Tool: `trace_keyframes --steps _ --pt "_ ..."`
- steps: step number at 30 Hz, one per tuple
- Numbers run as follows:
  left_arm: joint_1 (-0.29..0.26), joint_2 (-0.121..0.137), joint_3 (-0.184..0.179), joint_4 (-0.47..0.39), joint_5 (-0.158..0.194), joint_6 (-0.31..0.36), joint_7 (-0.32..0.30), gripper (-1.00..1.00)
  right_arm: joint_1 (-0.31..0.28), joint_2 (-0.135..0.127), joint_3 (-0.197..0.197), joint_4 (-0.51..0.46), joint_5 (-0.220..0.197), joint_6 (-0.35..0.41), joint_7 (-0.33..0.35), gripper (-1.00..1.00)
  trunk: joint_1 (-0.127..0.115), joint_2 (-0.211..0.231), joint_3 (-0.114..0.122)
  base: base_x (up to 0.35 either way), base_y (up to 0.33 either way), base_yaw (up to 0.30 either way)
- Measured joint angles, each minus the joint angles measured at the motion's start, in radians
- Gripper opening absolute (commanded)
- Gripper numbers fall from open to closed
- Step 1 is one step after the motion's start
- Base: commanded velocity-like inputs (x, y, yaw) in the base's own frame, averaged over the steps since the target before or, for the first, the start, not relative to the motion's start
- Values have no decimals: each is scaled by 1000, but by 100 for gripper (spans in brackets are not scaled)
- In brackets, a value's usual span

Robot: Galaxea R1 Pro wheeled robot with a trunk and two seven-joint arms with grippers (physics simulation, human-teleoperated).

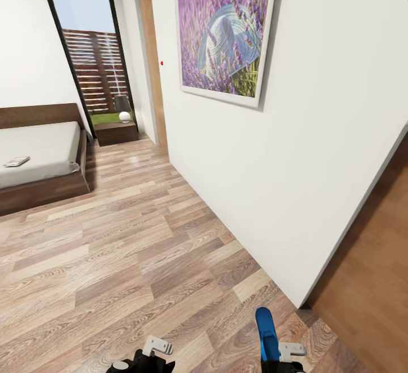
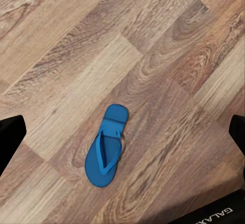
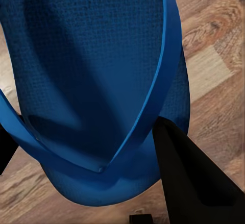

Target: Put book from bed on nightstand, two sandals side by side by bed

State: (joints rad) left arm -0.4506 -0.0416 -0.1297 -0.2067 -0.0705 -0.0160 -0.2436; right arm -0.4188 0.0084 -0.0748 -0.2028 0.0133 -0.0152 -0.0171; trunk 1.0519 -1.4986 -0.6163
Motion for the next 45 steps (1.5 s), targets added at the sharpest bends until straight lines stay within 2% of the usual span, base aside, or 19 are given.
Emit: trace_keyframes --steps 10,13,18,24,26,27,29,33,45 --pt "-1 -1 0 5 1 15 -4 100 0 0 1 0 3 0 0 -100 0 0 0 0 -41 0" --pt "-2 -1 -1 8 1 40 -6 100 0 0 2 0 4 0 0 -100 0 0 0 0 -6 0" --pt "-27 -3 7 5 8 185 1 100 0 0 2 0 5 1 -6 -100 0 0 0 0 -2 0" --pt "-66 -3 15 13 13 277 26 100 0 0 3 0 6 1 -8 -100 0 0 0 0 0 0" --pt "-70 -3 18 14 22 294 52 100 0 0 3 0 6 1 -8 -100 0 0 0 0 0 0" --pt "-73 -3 19 15 39 305 90 100 0 0 3 -1 6 1 -8 -100 0 0 0 0 0 0" --pt "-74 -2 19 16 70 310 142 100 0 0 3 -1 6 1 -7 -100 0 0 0 0 0 0" --pt "-74 0 18 15 96 306 181 100 0 0 3 -1 7 0 -6 -100 0 0 0 0 0 0" --pt "-74 1 16 14 108 275 199 100 0 0 4 0 7 0 -5 -100 0 0 0 0 0 0"
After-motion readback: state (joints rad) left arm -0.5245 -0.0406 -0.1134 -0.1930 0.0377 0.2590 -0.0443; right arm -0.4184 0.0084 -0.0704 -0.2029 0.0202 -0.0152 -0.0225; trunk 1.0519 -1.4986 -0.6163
